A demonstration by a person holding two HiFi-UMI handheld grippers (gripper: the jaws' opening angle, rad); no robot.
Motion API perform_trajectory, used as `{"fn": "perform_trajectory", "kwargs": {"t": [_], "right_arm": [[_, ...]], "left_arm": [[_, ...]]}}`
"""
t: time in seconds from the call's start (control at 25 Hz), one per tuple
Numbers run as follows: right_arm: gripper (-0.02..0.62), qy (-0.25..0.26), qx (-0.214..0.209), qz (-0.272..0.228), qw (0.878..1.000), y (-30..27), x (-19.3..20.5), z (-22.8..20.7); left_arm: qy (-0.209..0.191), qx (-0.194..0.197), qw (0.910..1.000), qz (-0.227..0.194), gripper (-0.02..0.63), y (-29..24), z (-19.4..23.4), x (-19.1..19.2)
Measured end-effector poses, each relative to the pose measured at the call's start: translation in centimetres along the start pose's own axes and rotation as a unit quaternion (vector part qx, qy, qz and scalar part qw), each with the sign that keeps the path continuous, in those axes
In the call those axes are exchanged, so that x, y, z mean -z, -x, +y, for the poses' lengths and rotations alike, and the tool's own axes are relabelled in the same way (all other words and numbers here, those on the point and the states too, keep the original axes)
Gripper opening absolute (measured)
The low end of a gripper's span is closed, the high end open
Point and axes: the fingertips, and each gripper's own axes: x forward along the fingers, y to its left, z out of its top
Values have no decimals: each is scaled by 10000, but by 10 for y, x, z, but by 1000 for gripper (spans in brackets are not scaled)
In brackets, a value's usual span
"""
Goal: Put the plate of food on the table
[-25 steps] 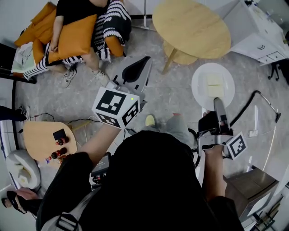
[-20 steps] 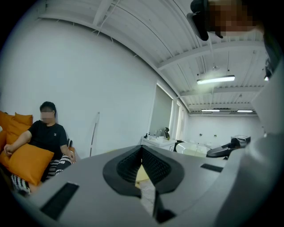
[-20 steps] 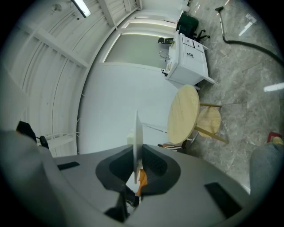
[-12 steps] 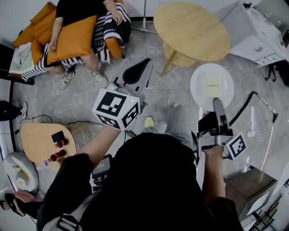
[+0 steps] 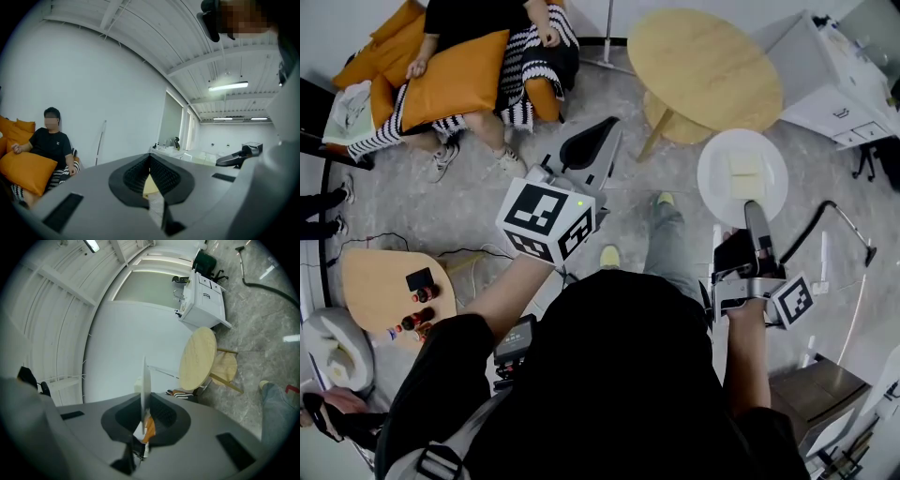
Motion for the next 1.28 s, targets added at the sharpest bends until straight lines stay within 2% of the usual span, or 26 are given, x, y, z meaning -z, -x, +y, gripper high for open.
{"fn": "perform_trajectory", "kwargs": {"t": [0.24,0.48,1.04,1.28], "right_arm": [[26,-13,-17,143,9999,-21,-5,-7],[26,-39,32,359,9993,-67,-35,-19],[26,-57,-19,319,9995,-72,-42,-29],[26,52,-82,421,9991,-75,-41,-25]], "left_arm": [[-25,-62,10000,26,6,-13,8,-1],[32,-142,9997,195,6,-68,26,-1],[-4,150,9995,274,6,-104,18,6],[19,281,9983,506,6,-116,13,20]]}}
